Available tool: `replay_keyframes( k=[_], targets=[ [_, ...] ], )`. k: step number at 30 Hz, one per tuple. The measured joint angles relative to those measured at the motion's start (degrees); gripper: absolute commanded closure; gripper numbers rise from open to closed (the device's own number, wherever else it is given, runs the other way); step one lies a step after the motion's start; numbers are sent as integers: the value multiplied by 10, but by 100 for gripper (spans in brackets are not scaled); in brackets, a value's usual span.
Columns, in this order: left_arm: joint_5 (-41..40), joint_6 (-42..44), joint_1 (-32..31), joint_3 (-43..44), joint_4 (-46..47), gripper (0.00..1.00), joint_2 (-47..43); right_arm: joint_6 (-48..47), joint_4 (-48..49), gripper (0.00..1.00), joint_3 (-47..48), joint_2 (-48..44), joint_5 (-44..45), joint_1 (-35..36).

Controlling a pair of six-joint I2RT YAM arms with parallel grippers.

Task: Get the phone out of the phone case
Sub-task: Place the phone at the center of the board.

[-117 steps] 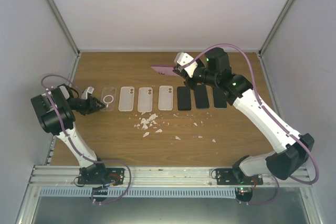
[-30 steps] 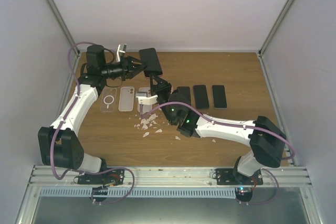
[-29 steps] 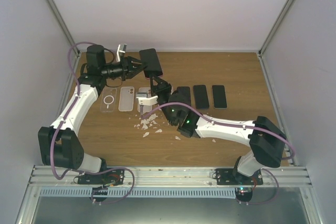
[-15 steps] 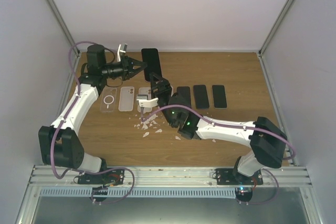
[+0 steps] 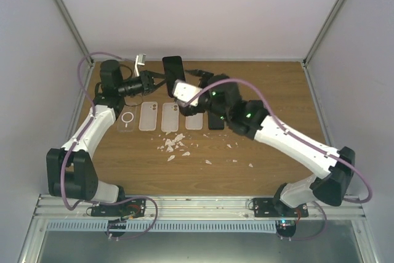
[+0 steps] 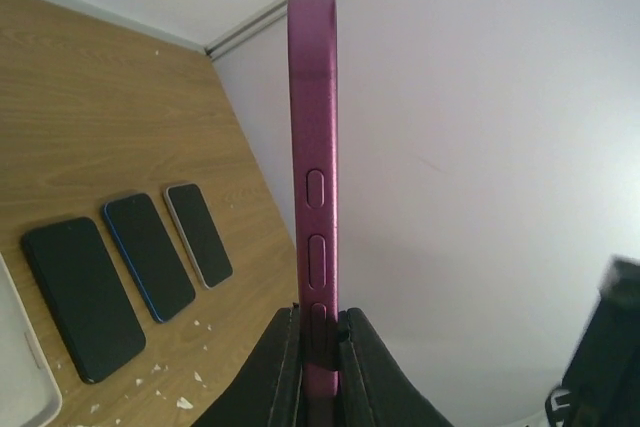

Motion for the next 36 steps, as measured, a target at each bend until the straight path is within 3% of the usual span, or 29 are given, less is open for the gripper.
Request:
replay_keyframes(
  k=[7, 16, 24, 31, 36],
  targets=[
    [-2, -21, -6, -56, 130, 100, -41, 227, -67, 2, 26, -29, -238, -143],
    [-10, -66, -58, -85, 275, 100, -59, 523, -11, 16, -23, -33, -523, -273],
    [-24, -92, -75, -100, 330, 100, -66, 657, 64, 34, -49, -29, -616, -286],
    [-37, -105, -79, -120, 349, 100, -69, 718, 118, 38, -49, -2, -647, -286],
    [-41, -110, -80, -129, 361, 100, -72, 751, 137, 58, -46, 36, -661, -283]
  ],
)
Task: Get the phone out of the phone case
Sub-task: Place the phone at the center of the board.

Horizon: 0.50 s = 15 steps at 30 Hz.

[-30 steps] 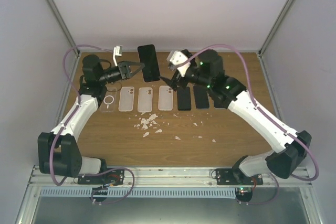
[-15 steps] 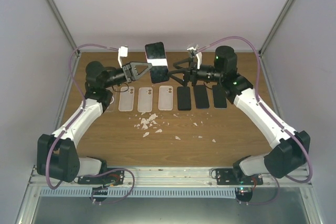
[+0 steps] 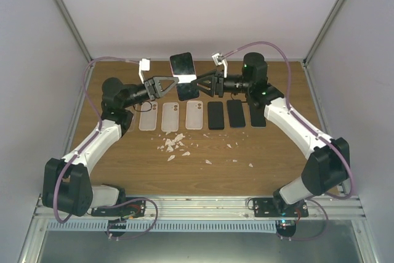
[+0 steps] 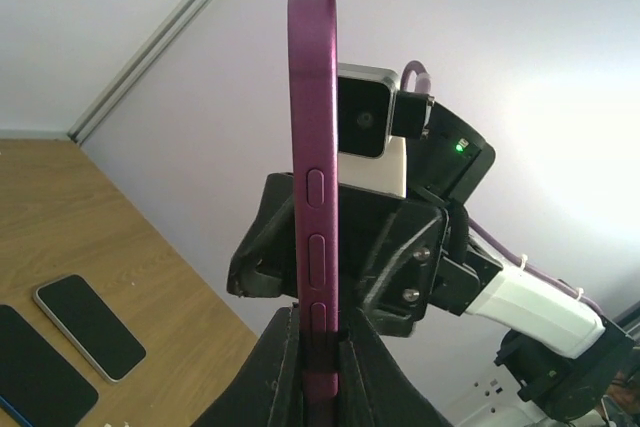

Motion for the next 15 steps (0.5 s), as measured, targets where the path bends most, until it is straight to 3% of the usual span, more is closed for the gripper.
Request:
replay_keyframes(
  k=[6, 8, 11, 13, 15],
  targets=[
    [-6, 6, 0, -3, -2, 100, -3, 27, 17, 95, 6, 13, -19, 2],
    [-8, 17, 0, -3, -6, 98, -4, 39, 21, 99, 6, 11, -27, 2],
    [-9, 31, -2, -2, -15, 85, -7, 50, 19, 100, 6, 6, -38, -1],
    [-14, 40, -3, 0, -30, 70, -9, 45, 17, 99, 6, 4, -42, -4],
    [-20, 51, -3, 2, -49, 48, -9, 34, 10, 100, 6, 0, -39, -9]
  ],
)
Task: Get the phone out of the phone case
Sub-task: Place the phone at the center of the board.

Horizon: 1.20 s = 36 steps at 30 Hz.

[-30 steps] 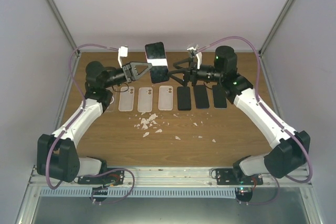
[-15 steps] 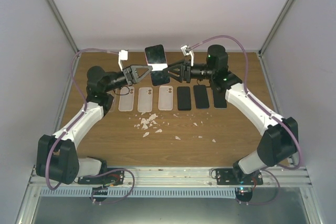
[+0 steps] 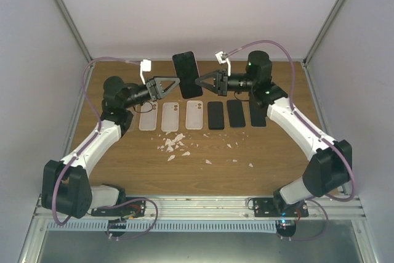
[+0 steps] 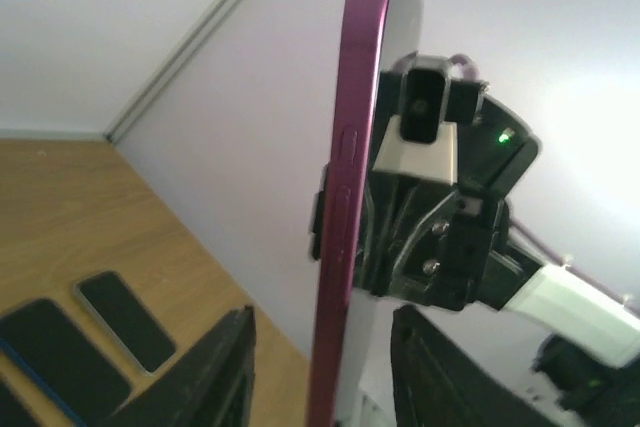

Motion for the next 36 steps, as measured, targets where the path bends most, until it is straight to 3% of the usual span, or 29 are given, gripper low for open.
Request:
replay_keyframes(
  k=[4, 5, 13, 25, 31, 36],
  targets=[
    [-10, 21, 0, 2, -36, 3, 0, -35, -30, 100, 0, -17, 14, -28],
    [-13, 26, 0, 2, -45, 1, 0, -47, -41, 100, 0, -24, 18, -39],
    [-12, 91, 0, 21, -119, 1, 0, -161, -142, 100, -5, -72, 38, -141],
    [-23, 255, 0, 83, -267, 1, 0, -412, -410, 100, -9, -71, 81, -400],
    [-28, 295, 0, 83, -305, 1, -4, -505, -474, 100, -39, -35, 120, -501],
    [-29, 300, 0, 83, -314, 1, -5, -534, -485, 99, -53, 19, 137, -534]
  ],
)
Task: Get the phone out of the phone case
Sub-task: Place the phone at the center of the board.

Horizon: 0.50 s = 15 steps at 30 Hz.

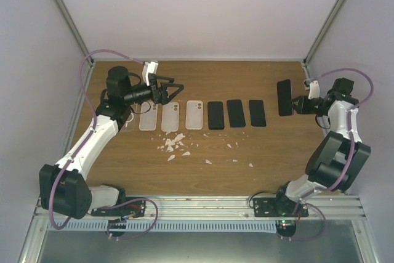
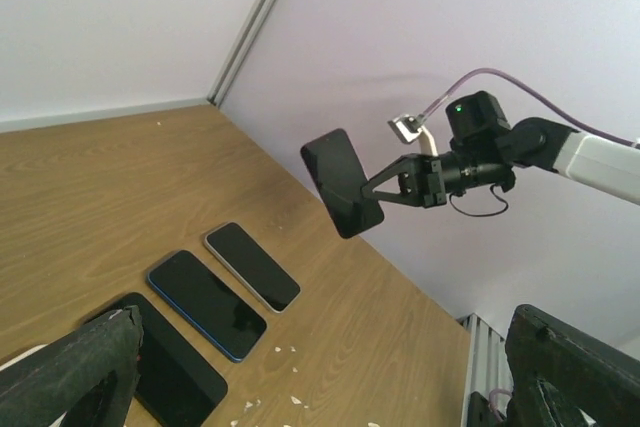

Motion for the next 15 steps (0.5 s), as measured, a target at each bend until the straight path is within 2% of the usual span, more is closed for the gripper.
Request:
replay_keyframes(
  k=[15],
  targets=[
    [-2, -26, 12, -3, 8, 1, -18, 2, 6, 100, 8, 151, 38, -7]
  ],
)
